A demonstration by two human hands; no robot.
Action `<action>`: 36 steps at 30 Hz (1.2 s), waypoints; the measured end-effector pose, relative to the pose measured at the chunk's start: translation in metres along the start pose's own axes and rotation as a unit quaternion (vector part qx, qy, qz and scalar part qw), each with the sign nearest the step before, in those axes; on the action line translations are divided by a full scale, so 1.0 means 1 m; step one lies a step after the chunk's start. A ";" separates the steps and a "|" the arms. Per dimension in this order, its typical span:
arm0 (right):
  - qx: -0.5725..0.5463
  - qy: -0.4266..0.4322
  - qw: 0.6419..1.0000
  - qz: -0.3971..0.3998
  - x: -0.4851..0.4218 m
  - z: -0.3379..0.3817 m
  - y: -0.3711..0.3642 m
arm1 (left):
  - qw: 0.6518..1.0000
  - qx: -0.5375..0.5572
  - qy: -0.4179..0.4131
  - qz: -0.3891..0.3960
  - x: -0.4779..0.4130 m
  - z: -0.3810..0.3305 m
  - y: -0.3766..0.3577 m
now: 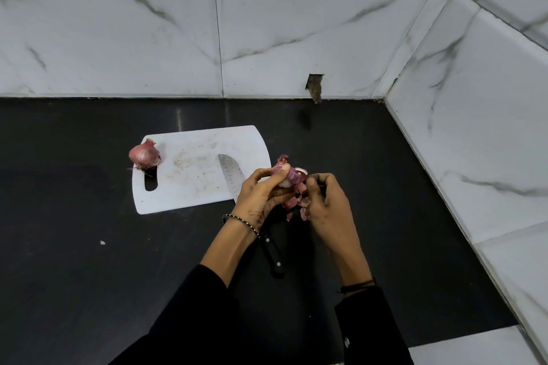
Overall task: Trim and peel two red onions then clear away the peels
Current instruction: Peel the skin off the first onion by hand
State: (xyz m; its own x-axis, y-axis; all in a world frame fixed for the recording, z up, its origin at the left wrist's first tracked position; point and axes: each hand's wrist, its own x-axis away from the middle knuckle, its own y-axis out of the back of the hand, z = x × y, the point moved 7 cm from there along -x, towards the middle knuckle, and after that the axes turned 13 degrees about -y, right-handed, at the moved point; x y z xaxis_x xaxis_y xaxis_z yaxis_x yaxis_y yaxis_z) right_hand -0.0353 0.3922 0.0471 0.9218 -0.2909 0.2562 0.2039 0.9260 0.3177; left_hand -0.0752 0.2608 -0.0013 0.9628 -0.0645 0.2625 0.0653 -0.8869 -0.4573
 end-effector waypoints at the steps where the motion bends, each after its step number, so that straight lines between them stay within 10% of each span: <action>1: -0.014 -0.007 1.000 -0.006 0.000 -0.001 0.002 | 1.000 -0.002 0.000 -0.004 -0.001 -0.001 0.002; 18: -0.067 -0.053 0.996 0.000 -0.001 -0.008 0.001 | 0.995 -0.076 -0.047 0.034 -0.004 0.001 0.009; 24: -0.289 -0.164 0.943 0.031 0.003 -0.011 0.002 | 0.959 -0.194 -0.145 0.150 -0.002 -0.014 0.006; 36: -0.245 -0.215 0.943 0.060 -0.005 -0.025 -0.001 | 0.862 -0.414 -0.271 0.110 0.000 -0.031 0.006</action>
State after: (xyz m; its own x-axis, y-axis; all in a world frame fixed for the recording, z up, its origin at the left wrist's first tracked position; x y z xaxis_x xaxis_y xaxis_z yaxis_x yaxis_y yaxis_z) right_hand -0.0319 0.3986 0.0221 0.7502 -0.1502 0.6439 0.3323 0.9276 -0.1708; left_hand -0.0832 0.2415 0.0220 0.9237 -0.2492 -0.2909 -0.1286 -0.9171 0.3773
